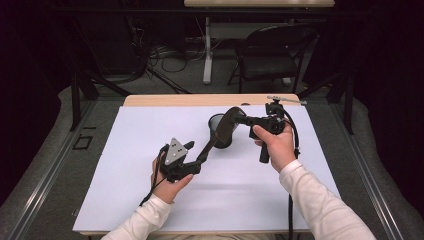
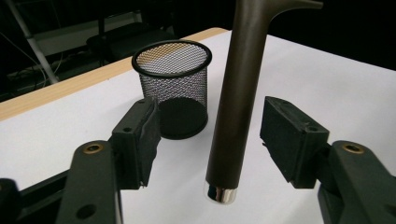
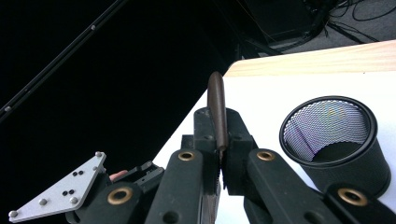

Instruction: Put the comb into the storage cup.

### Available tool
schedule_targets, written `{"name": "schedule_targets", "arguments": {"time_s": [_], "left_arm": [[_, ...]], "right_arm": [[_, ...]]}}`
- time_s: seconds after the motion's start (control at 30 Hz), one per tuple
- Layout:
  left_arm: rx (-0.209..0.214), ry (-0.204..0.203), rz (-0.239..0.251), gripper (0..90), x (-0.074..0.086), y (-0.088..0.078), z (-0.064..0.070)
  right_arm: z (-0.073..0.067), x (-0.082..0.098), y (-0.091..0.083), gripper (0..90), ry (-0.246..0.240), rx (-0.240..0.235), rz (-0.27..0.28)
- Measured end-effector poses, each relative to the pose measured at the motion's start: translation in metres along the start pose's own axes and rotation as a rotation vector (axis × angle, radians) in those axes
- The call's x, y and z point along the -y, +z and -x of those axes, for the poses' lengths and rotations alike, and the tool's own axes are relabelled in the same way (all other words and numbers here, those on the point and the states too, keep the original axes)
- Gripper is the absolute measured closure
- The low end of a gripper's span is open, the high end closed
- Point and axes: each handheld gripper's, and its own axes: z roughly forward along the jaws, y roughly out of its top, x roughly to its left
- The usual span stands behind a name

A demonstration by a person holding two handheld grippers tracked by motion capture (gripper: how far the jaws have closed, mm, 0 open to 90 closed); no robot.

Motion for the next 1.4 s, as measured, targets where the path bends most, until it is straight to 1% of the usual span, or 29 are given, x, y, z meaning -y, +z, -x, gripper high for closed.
{"name": "schedule_targets", "arguments": {"time_s": [0.03,0.13,0.23,0.3,0.37,0.47,0.53,0.63,0.7,0.8,0.93,1.0,1.13,1.2,1.27,1.4], "left_arm": [[-0.011,0.001,-0.004,36.0,0.0,0.0,-0.001],[-0.007,-0.005,0.0,35.5,0.0,0.0,-0.002],[-0.009,0.016,0.016,34.8,0.0,0.0,-0.004],[-0.003,0.021,0.018,34.8,0.0,0.0,-0.004],[-0.009,0.034,0.019,34.9,-0.001,0.001,-0.004],[-0.019,0.038,0.015,34.8,-0.001,0.001,-0.005],[0.006,0.014,0.011,36.2,-0.001,0.0,-0.006],[0.013,0.009,0.011,36.2,-0.001,-0.001,-0.006],[0.031,-0.01,0.009,32.7,-0.001,-0.001,-0.007],[0.027,-0.016,0.001,29.0,-0.001,0.0,-0.009],[0.033,-0.042,-0.008,22.6,-0.001,0.0,-0.012],[0.03,-0.048,-0.007,20.1,-0.001,0.0,-0.012],[0.042,-0.064,0.008,15.8,-0.001,0.0,-0.014],[0.055,-0.086,0.013,15.3,-0.001,-0.001,-0.015],[0.062,-0.096,0.018,14.6,-0.001,-0.001,-0.016],[0.068,-0.121,0.027,13.6,-0.002,-0.002,-0.019]], "right_arm": [[0.0,0.0,0.0,87.1,0.001,0.001,0.002],[0.001,-0.002,-0.002,87.1,-0.005,0.012,0.008],[0.002,-0.004,-0.003,87.1,-0.002,0.017,0.016],[0.002,-0.005,-0.004,87.1,0.0,0.021,0.023],[0.003,-0.007,-0.004,87.1,0.0,0.024,0.025],[0.003,-0.008,-0.005,87.1,0.002,0.03,0.034],[0.003,-0.009,-0.005,87.1,0.002,0.033,0.035],[0.003,-0.011,-0.005,87.1,0.002,0.033,0.042],[0.003,-0.012,-0.006,87.1,0.001,0.038,0.043],[0.004,-0.014,-0.005,87.1,0.004,0.044,0.05],[0.005,-0.018,-0.005,87.1,0.004,0.05,0.059],[0.005,-0.021,-0.004,87.1,0.011,0.055,0.062],[0.007,-0.025,-0.003,87.0,0.017,0.064,0.069],[0.009,-0.028,-0.003,87.1,0.015,0.071,0.072],[0.01,-0.03,-0.002,87.1,0.026,0.074,0.075],[0.012,-0.035,-0.002,87.1,0.03,0.084,0.081]]}}
